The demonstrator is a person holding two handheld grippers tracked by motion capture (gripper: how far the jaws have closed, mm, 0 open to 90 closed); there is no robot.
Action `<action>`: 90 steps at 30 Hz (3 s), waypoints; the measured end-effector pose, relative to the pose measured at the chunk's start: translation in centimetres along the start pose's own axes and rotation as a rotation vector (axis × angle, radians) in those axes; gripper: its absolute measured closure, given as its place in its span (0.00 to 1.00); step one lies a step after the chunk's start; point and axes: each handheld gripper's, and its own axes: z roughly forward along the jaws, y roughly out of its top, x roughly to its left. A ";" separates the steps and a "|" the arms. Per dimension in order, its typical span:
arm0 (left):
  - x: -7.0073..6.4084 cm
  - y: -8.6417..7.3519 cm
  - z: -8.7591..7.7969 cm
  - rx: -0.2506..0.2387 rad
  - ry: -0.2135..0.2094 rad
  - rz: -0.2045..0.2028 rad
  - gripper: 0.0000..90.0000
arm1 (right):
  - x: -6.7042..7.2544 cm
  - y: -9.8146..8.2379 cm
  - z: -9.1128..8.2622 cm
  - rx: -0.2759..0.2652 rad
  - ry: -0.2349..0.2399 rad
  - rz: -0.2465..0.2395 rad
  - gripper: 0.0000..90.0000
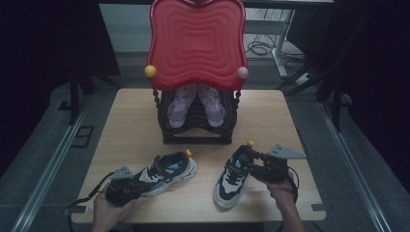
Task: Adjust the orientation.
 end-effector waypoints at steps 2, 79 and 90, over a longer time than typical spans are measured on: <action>0.1 0.1 0.0 0.003 0.001 0.000 1.00 | 0.0 0.0 0.0 -0.002 -0.002 0.002 0.56; 3.6 7.0 -2.2 -0.177 0.102 -0.035 0.69 | 2.1 0.7 1.3 -0.012 0.060 -0.030 0.57; 1.4 7.1 -4.1 -0.218 0.112 0.003 0.52 | 4.6 2.0 3.7 0.038 0.121 -0.069 0.67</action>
